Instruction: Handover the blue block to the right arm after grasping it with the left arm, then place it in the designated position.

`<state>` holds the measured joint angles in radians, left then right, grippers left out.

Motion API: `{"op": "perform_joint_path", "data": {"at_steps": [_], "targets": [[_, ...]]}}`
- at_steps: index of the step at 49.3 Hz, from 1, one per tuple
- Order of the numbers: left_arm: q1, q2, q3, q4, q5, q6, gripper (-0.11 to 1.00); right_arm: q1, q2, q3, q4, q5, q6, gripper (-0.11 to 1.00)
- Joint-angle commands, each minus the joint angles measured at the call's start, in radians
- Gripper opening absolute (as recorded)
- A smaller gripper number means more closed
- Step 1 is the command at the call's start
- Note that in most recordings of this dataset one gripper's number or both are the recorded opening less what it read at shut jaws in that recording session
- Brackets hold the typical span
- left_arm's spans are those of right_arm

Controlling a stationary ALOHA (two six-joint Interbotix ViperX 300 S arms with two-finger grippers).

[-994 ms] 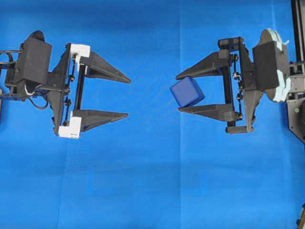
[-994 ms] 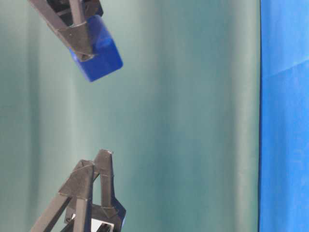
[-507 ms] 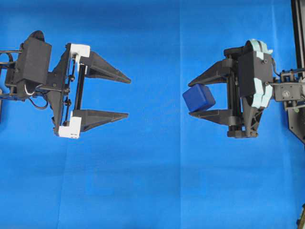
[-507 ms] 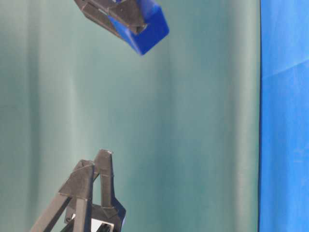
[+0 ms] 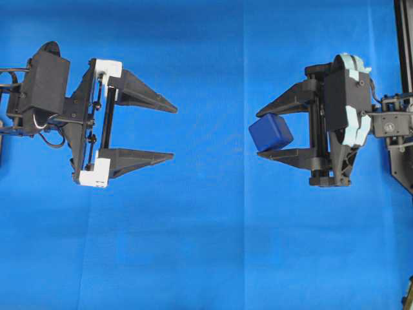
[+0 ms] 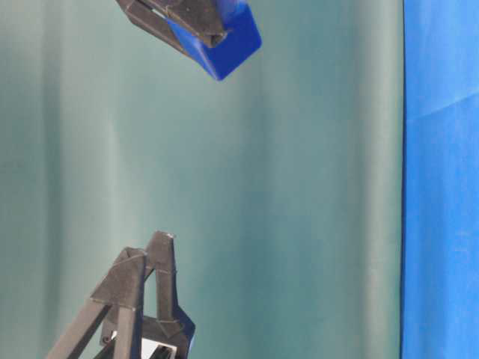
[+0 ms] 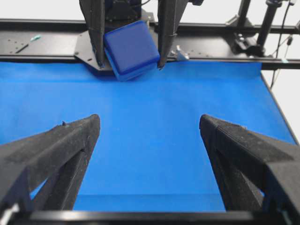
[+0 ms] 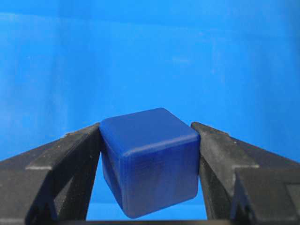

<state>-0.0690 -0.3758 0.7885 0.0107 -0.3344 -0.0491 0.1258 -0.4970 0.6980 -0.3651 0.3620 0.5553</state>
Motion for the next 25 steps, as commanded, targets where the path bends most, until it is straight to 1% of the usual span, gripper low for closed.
{"op": "perform_joint_path", "data": {"at_steps": [1,15,25], "targets": [[0.003,-0.017,-0.012,0.002,-0.005,0.002,0.92,0.002,-0.012,-0.018,-0.002,-0.003,0.0,0.52],[0.003,-0.017,-0.011,0.002,-0.005,0.002,0.92,0.002,-0.003,-0.008,-0.002,-0.02,0.0,0.52],[0.003,-0.017,-0.011,0.002,-0.005,0.002,0.92,0.002,0.044,0.026,0.002,-0.118,0.003,0.52]]}}
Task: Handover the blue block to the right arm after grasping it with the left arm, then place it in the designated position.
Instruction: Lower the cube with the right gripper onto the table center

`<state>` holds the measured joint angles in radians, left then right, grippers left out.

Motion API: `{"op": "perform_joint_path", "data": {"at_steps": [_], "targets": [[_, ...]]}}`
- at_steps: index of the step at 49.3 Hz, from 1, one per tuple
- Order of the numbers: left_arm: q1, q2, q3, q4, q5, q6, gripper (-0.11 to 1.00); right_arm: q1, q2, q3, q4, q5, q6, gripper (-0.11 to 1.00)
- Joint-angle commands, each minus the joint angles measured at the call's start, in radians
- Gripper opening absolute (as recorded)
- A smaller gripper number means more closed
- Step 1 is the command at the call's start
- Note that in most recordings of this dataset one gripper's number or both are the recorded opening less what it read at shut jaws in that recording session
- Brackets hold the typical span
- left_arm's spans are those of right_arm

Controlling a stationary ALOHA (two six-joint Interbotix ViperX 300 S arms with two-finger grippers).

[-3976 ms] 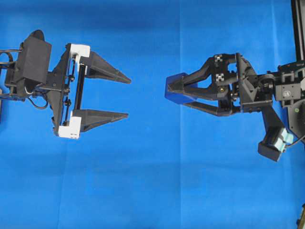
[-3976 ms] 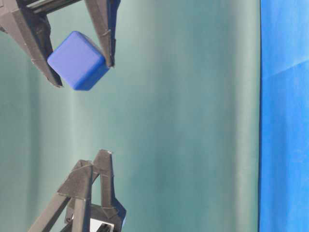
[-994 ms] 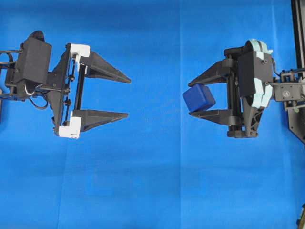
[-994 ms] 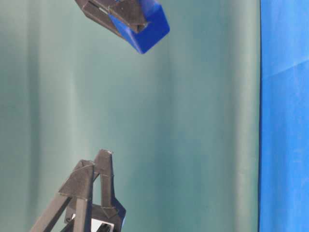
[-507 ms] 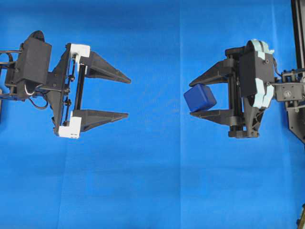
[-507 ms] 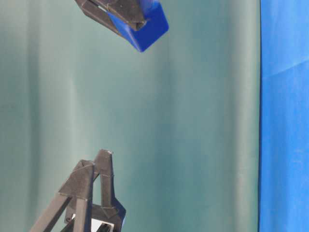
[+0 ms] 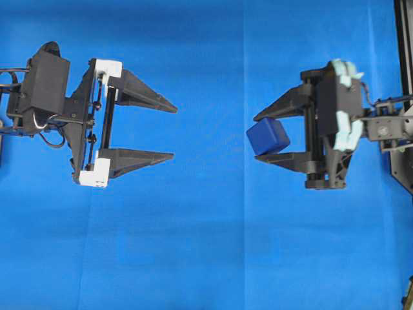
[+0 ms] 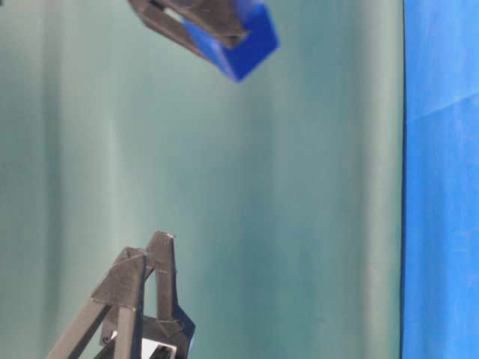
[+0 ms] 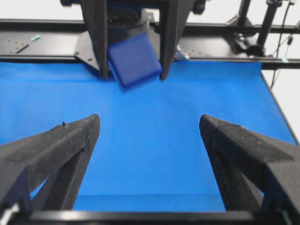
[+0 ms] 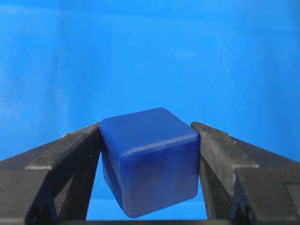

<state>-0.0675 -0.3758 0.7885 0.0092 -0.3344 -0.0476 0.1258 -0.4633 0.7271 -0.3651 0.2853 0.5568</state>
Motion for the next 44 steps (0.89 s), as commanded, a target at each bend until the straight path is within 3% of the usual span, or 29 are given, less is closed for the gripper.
{"op": "perform_joint_path", "data": {"at_steps": [1,23,44], "targets": [[0.002,-0.017,-0.011,0.002,-0.006,0.0,0.92,0.002,0.017,0.0,0.002,-0.054,0.002,0.52],[0.002,-0.011,-0.015,0.003,-0.005,0.0,0.92,0.002,0.252,0.043,0.006,-0.305,0.031,0.52],[0.002,-0.011,-0.015,0.003,-0.005,0.0,0.92,-0.012,0.505,0.034,0.083,-0.537,0.029,0.52]]}}
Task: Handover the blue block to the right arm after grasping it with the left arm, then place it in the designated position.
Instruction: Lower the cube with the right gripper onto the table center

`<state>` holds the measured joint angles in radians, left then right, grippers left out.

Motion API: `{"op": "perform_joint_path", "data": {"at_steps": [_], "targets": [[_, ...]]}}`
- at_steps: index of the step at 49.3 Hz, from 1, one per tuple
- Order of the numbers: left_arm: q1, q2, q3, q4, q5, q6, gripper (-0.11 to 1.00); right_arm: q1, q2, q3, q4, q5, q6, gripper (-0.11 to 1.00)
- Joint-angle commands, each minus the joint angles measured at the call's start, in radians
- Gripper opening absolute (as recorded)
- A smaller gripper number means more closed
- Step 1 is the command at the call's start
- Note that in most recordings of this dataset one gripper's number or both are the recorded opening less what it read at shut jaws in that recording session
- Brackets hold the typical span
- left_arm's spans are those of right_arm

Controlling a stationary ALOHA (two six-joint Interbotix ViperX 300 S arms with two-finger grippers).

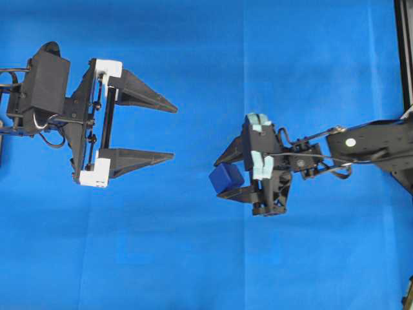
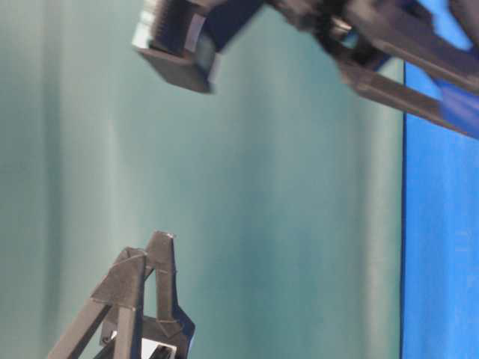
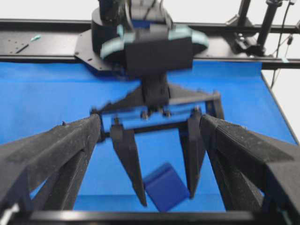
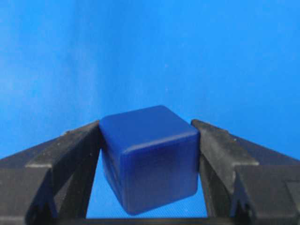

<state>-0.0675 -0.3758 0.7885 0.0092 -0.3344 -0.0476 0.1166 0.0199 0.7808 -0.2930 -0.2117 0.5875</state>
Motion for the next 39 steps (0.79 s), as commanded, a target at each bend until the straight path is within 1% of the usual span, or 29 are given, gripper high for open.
{"op": "perform_joint_path", "data": {"at_steps": [1,10,16,39], "targets": [[0.002,-0.011,-0.015,0.003,-0.006,0.0,0.92,-0.005,0.031,-0.021,0.012,-0.048,-0.002,0.52],[0.002,-0.012,-0.012,0.003,-0.005,0.0,0.92,-0.017,0.117,-0.04,0.038,-0.084,-0.003,0.52],[0.002,-0.014,-0.012,0.003,-0.005,0.0,0.92,-0.021,0.156,-0.054,0.038,-0.091,-0.003,0.52],[0.002,-0.009,-0.015,0.005,-0.006,0.002,0.92,-0.025,0.164,-0.052,0.035,-0.084,-0.011,0.52]]}}
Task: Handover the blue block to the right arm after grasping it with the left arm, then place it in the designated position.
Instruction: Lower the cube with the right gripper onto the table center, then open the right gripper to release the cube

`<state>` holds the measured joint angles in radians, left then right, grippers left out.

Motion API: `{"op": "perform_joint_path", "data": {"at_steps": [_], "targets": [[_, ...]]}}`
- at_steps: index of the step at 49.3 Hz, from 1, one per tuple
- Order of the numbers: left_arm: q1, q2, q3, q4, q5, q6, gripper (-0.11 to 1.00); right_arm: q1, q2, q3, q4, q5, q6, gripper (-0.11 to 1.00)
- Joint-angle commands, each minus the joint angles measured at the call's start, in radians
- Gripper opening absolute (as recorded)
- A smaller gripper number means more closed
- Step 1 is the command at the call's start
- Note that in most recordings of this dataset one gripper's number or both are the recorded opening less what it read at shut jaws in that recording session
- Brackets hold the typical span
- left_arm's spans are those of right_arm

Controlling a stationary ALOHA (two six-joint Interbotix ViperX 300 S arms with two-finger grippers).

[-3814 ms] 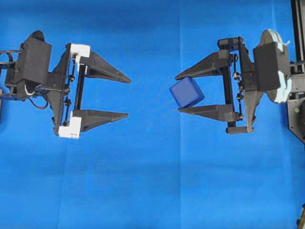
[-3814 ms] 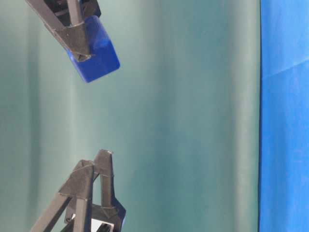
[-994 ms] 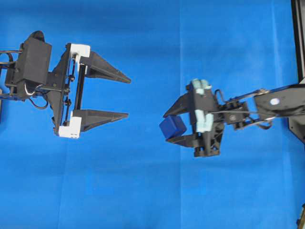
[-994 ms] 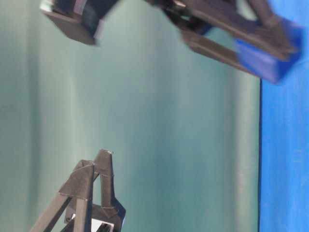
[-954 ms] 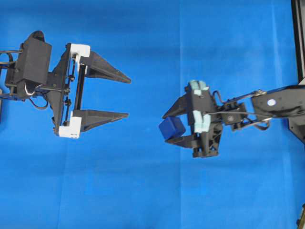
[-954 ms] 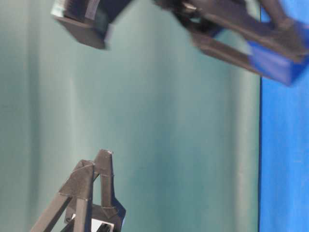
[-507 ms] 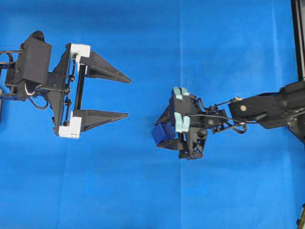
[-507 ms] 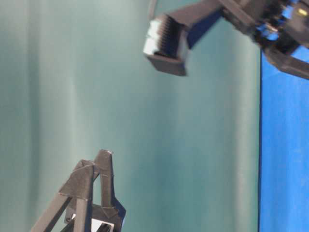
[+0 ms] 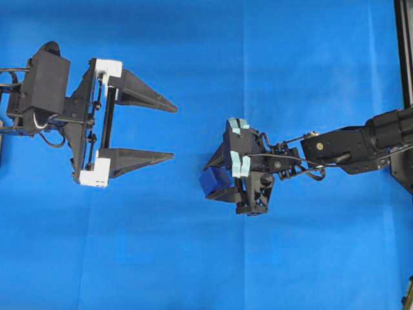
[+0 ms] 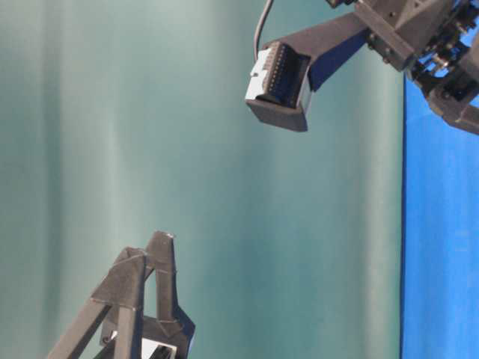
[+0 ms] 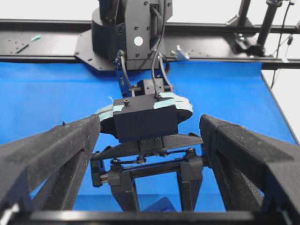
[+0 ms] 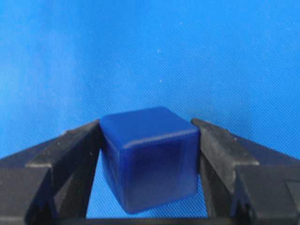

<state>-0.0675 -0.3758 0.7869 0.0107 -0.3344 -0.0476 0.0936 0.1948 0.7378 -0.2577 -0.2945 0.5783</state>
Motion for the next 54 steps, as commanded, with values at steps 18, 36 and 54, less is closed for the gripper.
{"op": "perform_joint_path", "data": {"at_steps": [18,36,54], "targets": [[0.002,-0.014,-0.012,0.005,-0.005,0.005,0.92,0.0,-0.011,-0.023,0.003,0.018,0.0,0.54],[0.002,-0.015,-0.009,0.006,-0.005,0.006,0.92,0.005,-0.063,-0.041,0.0,0.057,-0.005,0.91],[0.002,-0.015,-0.009,0.008,-0.005,0.006,0.92,0.034,-0.242,-0.074,-0.029,0.239,-0.011,0.93]]}}
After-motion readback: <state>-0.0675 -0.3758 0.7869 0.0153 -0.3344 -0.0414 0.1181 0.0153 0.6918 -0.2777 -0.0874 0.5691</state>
